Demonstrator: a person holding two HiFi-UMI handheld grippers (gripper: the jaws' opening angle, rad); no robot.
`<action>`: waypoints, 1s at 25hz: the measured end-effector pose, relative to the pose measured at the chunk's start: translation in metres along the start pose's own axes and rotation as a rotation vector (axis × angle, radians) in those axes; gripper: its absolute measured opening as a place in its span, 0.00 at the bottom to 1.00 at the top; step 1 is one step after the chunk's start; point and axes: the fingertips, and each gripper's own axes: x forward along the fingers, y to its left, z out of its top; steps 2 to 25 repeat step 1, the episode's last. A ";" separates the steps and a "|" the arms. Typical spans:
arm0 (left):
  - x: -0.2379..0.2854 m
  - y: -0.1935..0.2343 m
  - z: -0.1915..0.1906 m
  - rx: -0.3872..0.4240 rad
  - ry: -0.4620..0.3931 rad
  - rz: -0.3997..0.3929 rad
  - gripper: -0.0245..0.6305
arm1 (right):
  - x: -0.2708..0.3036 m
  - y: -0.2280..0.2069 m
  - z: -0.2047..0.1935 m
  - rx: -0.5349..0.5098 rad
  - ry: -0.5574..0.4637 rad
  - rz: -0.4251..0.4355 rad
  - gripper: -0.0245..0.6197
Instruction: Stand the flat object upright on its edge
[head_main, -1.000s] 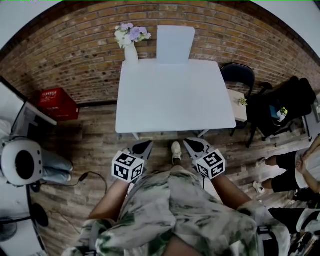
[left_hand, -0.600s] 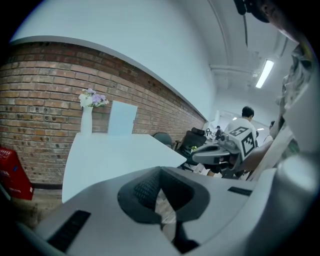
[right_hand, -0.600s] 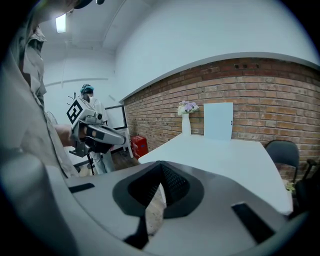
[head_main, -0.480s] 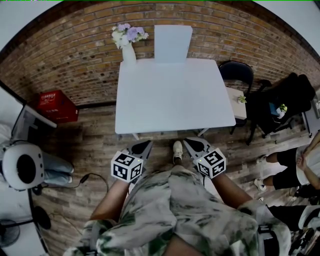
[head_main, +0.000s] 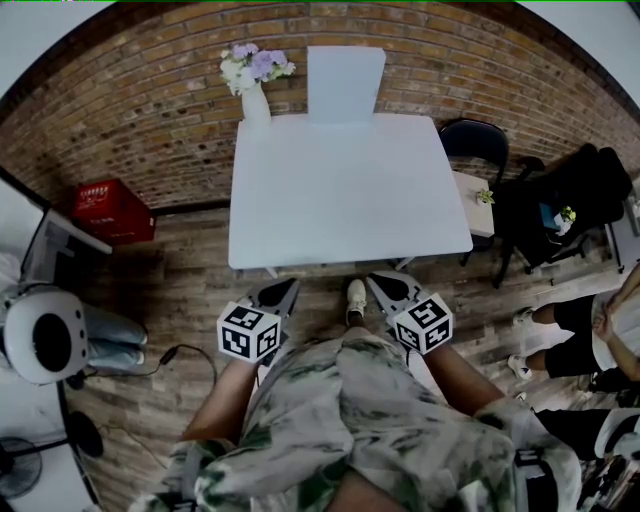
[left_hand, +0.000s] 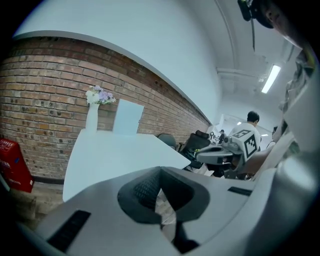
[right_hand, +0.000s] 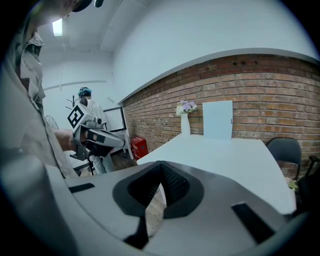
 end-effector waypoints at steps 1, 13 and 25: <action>0.002 0.001 0.002 -0.003 -0.001 0.000 0.07 | 0.001 -0.003 0.001 0.001 0.001 -0.001 0.07; 0.002 0.001 0.002 -0.003 -0.001 0.000 0.07 | 0.001 -0.003 0.001 0.001 0.001 -0.001 0.07; 0.002 0.001 0.002 -0.003 -0.001 0.000 0.07 | 0.001 -0.003 0.001 0.001 0.001 -0.001 0.07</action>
